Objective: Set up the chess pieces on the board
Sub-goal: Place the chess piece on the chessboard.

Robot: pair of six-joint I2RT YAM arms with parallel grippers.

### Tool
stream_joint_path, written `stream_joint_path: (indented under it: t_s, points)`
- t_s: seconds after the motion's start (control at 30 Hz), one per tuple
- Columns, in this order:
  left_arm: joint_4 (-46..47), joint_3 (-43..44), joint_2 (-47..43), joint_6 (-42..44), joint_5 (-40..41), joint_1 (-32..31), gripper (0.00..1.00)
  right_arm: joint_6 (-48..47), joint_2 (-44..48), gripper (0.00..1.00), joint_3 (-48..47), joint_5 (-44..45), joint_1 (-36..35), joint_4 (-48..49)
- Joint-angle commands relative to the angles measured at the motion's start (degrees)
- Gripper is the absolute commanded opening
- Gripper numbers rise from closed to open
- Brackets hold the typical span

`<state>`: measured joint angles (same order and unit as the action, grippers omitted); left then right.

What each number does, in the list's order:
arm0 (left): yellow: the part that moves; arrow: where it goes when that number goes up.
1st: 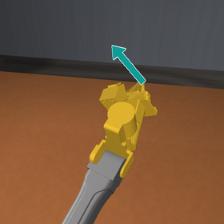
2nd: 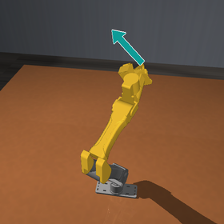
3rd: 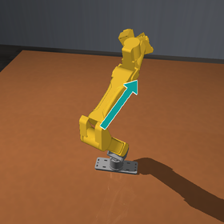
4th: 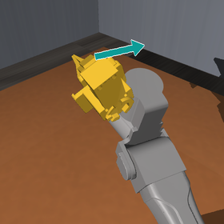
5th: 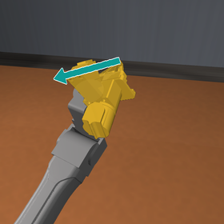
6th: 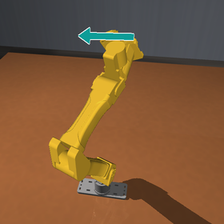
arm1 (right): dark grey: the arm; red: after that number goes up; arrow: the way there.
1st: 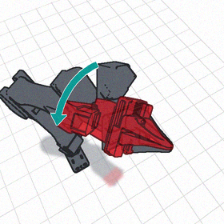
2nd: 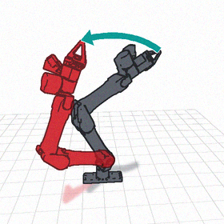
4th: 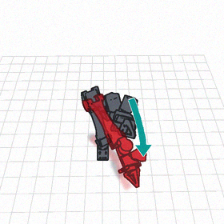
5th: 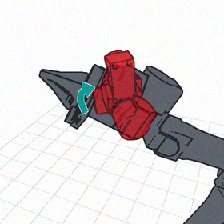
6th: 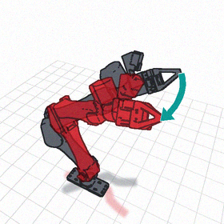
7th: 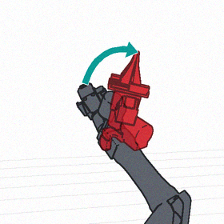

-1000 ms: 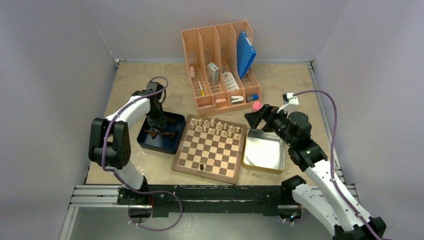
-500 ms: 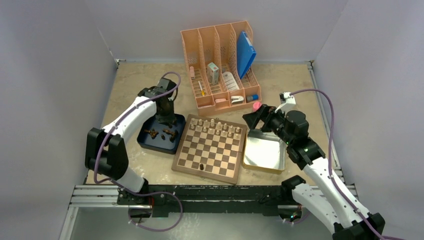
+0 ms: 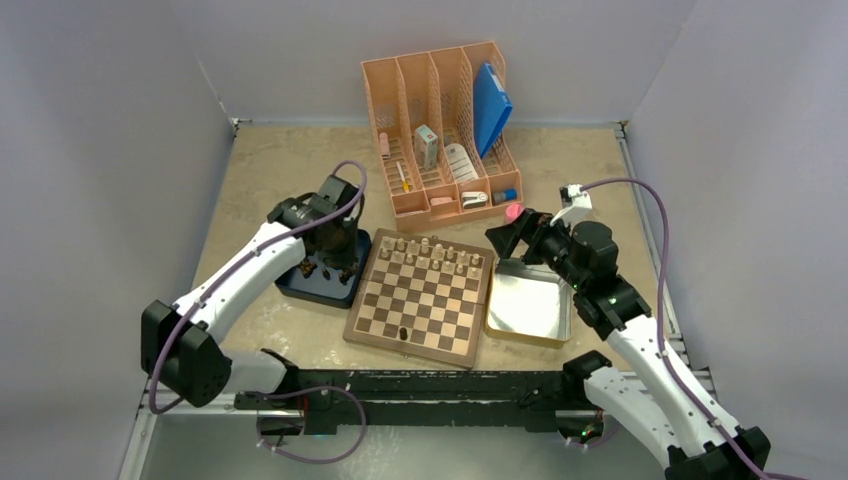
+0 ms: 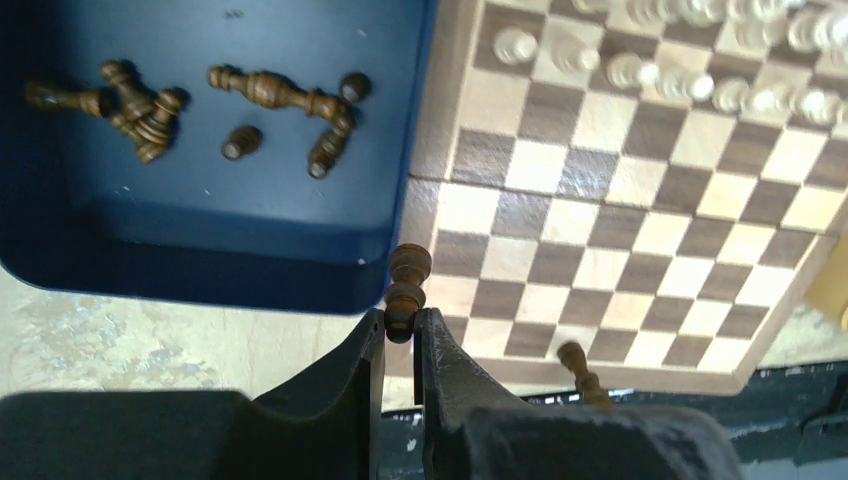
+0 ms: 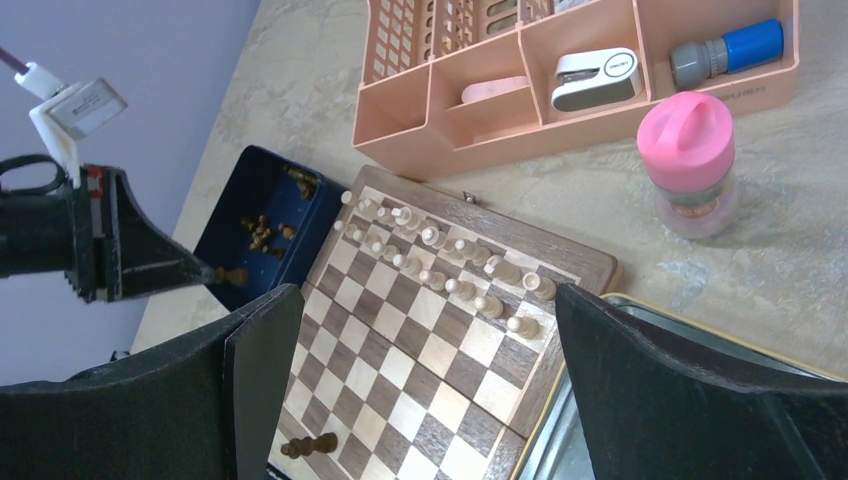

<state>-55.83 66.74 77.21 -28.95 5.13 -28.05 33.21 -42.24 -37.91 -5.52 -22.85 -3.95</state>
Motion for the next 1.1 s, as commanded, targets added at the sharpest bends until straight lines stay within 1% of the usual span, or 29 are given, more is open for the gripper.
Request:
stream_joint_path:
  t_s: [0.0,0.1,0.27,0.57,0.77,1.07]
  points:
    - [-2.3,-1.8,-3.8,-4.3,-1.3,-4.4,0.10,-0.6,0.5,0.99,-0.9,0.5,0.1,1.9]
    - [-3.1,-2.7,-4.4,-6.9,-1.4,-8.4,0.10,-0.8,0.0,0.99,-1.4,0.6,0.1,1.7]
    - [-5.6,-3.1,-3.2,-12.2,1.2,-15.9,0.10,-1.0,0.2,0.99,-2.4,0.9,0.1,0.7]
    - [-7.0,-2.5,2.0,-20.2,3.1,-27.6,0.10,-0.8,1.2,0.99,-2.3,1.0,0.1,0.6]
    - [-5.8,-1.7,6.3,-21.1,3.5,-29.7,0.10,-0.8,1.3,0.99,-2.1,0.8,0.1,0.7]
    - [-3.9,-2.2,8.2,-21.4,3.1,-30.2,0.10,-1.0,1.9,0.99,-1.6,0.7,0.1,0.6]
